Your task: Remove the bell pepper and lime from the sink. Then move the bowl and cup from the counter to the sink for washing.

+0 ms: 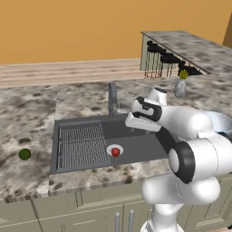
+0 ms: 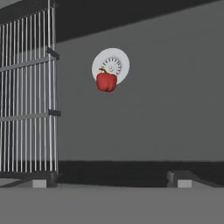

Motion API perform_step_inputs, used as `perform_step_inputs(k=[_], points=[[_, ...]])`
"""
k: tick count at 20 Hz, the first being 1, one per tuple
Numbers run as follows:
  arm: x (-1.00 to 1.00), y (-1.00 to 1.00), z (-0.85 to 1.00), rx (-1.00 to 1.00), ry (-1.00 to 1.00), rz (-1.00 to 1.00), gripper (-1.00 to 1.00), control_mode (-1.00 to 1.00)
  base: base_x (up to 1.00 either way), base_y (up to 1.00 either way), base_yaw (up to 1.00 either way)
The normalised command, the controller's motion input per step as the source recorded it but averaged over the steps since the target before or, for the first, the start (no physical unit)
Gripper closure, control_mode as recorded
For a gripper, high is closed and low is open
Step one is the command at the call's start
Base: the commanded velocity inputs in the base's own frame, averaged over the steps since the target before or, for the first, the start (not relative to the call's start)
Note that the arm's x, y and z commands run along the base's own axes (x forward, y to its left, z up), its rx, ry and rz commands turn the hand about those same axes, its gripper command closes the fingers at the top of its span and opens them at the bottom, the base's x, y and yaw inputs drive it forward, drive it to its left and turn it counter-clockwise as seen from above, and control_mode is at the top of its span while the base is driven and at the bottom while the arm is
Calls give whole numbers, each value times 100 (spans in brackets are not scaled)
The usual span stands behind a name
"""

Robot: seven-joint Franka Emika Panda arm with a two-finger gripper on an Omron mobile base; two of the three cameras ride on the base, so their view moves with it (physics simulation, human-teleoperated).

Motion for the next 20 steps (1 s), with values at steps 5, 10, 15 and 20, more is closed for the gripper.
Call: perform_step_inputs(k=[5, 10, 15, 20], points=[[10, 0, -20, 2, -1, 2, -100, -100, 0, 0, 0], [14, 0, -17, 0, 0, 1, -100, -100, 0, 0, 0], [14, 1, -14, 2, 0, 0, -100, -100, 0, 0, 0], [11, 4, -15, 5, -4, 0, -100, -100, 0, 0, 0]])
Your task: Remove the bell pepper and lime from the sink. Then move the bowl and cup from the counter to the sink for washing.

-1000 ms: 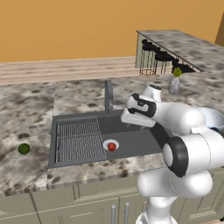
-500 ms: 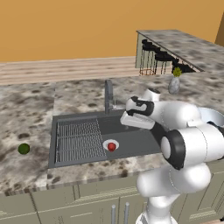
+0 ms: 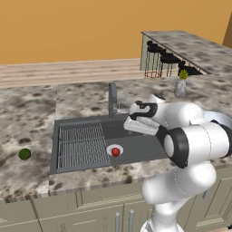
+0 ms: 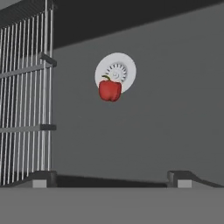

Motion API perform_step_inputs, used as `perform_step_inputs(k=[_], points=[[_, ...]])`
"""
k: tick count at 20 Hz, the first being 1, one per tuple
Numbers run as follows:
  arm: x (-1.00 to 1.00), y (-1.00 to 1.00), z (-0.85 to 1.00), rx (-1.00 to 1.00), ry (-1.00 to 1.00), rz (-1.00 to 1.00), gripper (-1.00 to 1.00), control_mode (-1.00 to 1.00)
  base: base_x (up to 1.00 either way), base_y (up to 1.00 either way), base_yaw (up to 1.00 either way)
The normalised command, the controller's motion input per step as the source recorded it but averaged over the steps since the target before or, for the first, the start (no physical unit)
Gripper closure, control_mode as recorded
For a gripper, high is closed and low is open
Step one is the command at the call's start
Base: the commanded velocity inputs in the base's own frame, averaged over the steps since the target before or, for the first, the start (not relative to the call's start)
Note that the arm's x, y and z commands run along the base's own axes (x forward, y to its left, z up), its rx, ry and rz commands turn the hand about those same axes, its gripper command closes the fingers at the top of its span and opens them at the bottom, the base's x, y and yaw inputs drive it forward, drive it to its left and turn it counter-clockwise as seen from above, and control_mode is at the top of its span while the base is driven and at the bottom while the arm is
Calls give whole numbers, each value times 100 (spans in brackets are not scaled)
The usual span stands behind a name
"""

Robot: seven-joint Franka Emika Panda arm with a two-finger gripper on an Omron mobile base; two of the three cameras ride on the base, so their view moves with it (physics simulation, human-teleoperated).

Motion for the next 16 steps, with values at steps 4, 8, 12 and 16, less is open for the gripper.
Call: perform_step_inputs(k=[4, 8, 12, 16], points=[[10, 7, -19, 3, -5, 0, -100, -100, 0, 0, 0], [11, 6, -16, 1, -11, 0, -100, -100, 0, 0, 0], [15, 8, -13, 0, -9, 0, -100, -100, 0, 0, 0], [13, 4, -16, 0, -2, 0, -100, -100, 0, 0, 0]])
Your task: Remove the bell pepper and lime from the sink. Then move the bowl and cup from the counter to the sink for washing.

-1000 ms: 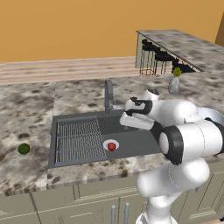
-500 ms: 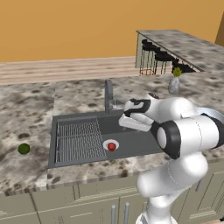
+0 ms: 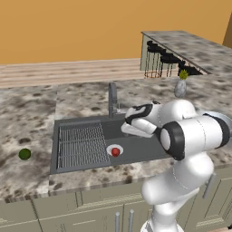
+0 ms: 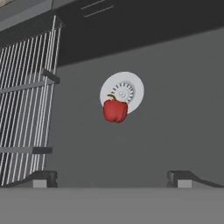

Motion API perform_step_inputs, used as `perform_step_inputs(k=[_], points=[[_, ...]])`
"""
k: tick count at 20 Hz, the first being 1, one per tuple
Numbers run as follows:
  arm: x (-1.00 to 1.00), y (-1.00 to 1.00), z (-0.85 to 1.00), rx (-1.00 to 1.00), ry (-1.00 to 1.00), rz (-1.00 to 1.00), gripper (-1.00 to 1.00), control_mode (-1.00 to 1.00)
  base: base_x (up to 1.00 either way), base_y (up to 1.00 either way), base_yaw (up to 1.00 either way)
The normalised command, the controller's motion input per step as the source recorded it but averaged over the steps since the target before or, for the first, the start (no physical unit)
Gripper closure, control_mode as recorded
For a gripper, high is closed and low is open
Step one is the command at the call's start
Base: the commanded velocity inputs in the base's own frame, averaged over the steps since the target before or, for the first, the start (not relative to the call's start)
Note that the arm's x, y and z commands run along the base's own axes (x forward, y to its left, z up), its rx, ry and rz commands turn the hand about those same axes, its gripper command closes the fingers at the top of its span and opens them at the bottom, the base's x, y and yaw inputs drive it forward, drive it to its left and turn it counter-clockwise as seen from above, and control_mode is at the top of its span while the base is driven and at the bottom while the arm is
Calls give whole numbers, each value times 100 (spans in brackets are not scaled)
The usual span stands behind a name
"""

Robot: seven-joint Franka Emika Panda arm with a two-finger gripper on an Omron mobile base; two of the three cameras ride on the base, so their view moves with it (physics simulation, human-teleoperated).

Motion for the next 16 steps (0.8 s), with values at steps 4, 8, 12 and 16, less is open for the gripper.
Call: perform_step_inputs(k=[4, 8, 12, 16], points=[[15, 2, -15, 0, 0, 0, -100, -100, 0, 0, 0], [16, 3, -15, 1, 0, 0, -100, -100, 0, 0, 0], [24, 4, -10, 2, 0, -4, -100, -100, 0, 0, 0], [22, 3, -12, 1, 0, -4, -100, -100, 0, 0, 0]])
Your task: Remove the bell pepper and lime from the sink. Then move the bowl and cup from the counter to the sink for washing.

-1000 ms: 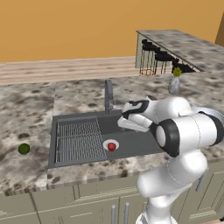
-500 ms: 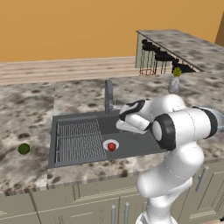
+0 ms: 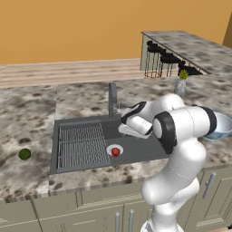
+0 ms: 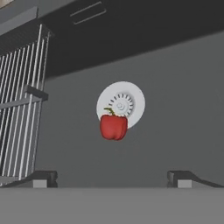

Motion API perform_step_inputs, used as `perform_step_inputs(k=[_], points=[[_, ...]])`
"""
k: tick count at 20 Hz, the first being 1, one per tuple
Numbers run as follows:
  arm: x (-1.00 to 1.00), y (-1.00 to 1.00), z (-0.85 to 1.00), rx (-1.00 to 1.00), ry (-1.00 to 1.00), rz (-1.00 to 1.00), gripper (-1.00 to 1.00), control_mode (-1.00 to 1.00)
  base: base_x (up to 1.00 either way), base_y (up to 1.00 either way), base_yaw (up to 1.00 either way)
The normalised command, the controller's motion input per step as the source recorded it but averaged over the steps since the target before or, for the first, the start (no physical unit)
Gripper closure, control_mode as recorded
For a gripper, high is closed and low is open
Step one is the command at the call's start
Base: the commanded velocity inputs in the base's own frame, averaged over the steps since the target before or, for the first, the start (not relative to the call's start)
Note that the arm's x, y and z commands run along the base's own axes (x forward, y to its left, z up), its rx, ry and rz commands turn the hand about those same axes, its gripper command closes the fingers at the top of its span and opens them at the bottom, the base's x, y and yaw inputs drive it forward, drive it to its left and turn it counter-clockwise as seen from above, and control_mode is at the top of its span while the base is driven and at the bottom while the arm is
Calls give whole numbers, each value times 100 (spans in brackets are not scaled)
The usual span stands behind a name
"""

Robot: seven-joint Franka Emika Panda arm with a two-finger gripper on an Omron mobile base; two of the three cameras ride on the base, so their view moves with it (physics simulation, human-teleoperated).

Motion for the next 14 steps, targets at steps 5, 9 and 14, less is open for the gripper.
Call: perform_step_inputs(k=[5, 9, 14], points=[[23, 2, -14, 0, 0, -3, -100, -100, 0, 0, 0], [15, 7, -17, 2, 0, 0, -100, -100, 0, 0, 0], [5, 12, -21, 4, 0, 0, -100, -100, 0, 0, 0]])
